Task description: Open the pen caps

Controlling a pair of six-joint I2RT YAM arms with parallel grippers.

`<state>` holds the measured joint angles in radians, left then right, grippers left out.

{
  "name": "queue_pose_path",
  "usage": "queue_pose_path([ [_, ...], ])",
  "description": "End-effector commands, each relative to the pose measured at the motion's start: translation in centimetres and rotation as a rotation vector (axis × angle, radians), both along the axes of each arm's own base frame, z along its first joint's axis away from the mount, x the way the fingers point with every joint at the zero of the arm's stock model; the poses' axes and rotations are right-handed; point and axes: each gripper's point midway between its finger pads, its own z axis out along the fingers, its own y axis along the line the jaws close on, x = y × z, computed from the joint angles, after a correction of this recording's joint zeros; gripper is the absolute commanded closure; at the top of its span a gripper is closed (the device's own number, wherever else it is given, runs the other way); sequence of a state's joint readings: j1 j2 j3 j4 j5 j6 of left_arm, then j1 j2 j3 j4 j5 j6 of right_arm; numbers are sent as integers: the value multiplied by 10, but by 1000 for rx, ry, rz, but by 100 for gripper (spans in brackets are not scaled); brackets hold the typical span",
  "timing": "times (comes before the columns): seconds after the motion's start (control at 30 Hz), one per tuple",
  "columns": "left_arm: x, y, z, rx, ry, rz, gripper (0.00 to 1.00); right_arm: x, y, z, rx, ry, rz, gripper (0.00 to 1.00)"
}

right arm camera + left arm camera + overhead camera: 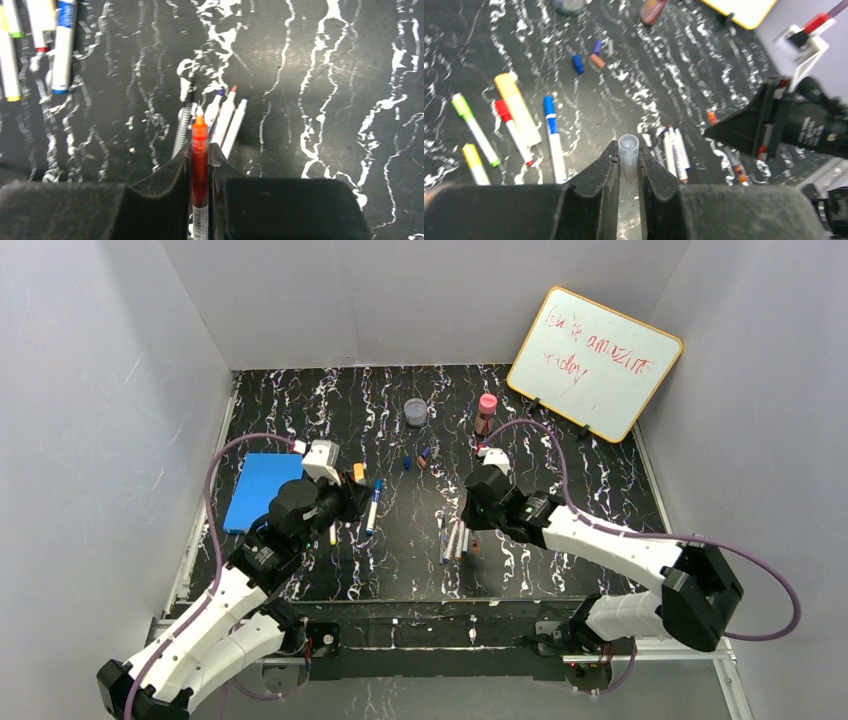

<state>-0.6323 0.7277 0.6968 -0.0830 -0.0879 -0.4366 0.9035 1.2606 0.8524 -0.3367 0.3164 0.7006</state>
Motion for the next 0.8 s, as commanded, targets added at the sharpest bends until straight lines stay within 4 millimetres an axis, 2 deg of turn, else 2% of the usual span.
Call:
queue_pose_path([
  [0.0,-5,27,-37,119,34,77,100,26,-17,-7,-78,-74,-131,99],
  [0.17,-8,25,-55,122,64,60,100,28,-16,-27,-69,-25,-127,99],
  [0.33,-7,21,-57,129,67,47,100,29,2,-32,-4,13,-116,99],
  [0.5,-7,17,-57,129,68,26,100,21,43,-35,54,54,-48,99],
  [0.63,-7,20,-56,131,60,36,100,19,64,-46,54,89,-40,99],
  [0.77,-7,22,-54,132,52,45,100,23,81,-44,59,69,-43,99],
])
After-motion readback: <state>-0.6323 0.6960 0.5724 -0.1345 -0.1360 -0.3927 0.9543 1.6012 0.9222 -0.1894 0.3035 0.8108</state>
